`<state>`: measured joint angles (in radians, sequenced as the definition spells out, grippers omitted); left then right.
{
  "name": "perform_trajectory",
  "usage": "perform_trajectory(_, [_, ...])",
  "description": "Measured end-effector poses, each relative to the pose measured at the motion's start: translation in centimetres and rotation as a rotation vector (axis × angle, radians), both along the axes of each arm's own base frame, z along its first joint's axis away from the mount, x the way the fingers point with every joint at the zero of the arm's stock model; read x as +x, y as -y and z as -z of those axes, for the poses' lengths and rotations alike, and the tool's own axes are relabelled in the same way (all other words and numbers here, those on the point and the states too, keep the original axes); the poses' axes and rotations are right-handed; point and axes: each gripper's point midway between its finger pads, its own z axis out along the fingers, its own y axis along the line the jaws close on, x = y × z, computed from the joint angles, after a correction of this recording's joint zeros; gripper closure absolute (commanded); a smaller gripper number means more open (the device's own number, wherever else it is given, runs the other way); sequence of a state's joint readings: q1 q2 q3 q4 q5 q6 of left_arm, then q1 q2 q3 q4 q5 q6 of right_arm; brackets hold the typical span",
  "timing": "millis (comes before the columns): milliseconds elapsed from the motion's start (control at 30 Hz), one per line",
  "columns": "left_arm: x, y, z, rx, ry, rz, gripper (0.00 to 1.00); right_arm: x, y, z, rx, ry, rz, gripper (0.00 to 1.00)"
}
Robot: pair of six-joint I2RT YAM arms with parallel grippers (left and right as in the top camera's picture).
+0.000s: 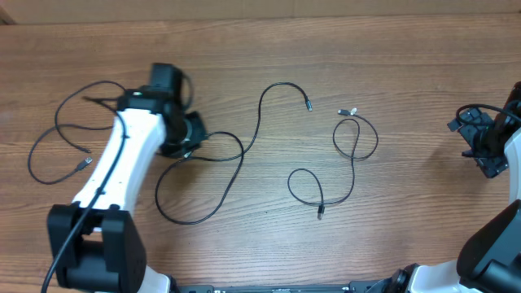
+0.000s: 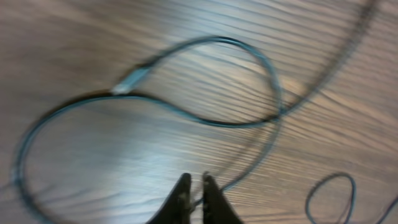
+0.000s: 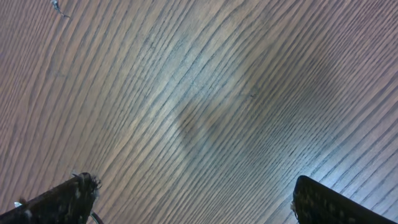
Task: Untangle cables
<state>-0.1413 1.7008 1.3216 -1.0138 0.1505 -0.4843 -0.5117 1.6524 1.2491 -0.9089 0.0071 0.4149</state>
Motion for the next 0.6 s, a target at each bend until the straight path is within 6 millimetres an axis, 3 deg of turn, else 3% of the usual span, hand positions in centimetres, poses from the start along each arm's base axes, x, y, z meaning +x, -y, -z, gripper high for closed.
perform_trajectory(133, [0.1, 3.9, 0.6, -0.006, 0.031, 0.144, 0.66, 0.0, 0.0, 0.0, 0.0, 0.0, 0.0, 0.0])
perform_trajectory(333, [-0.5, 8.2, 3.1, 0.025, 0.014, 0.292, 0.6, 0.0, 0.0, 0.0, 0.0, 0.0, 0.0, 0.0])
perform_trajectory(600, [-0.9, 9.4, 8.5, 0.071, -0.079, 0.341, 0.57, 0.0, 0.0, 0.0, 0.0, 0.0, 0.0, 0.0])
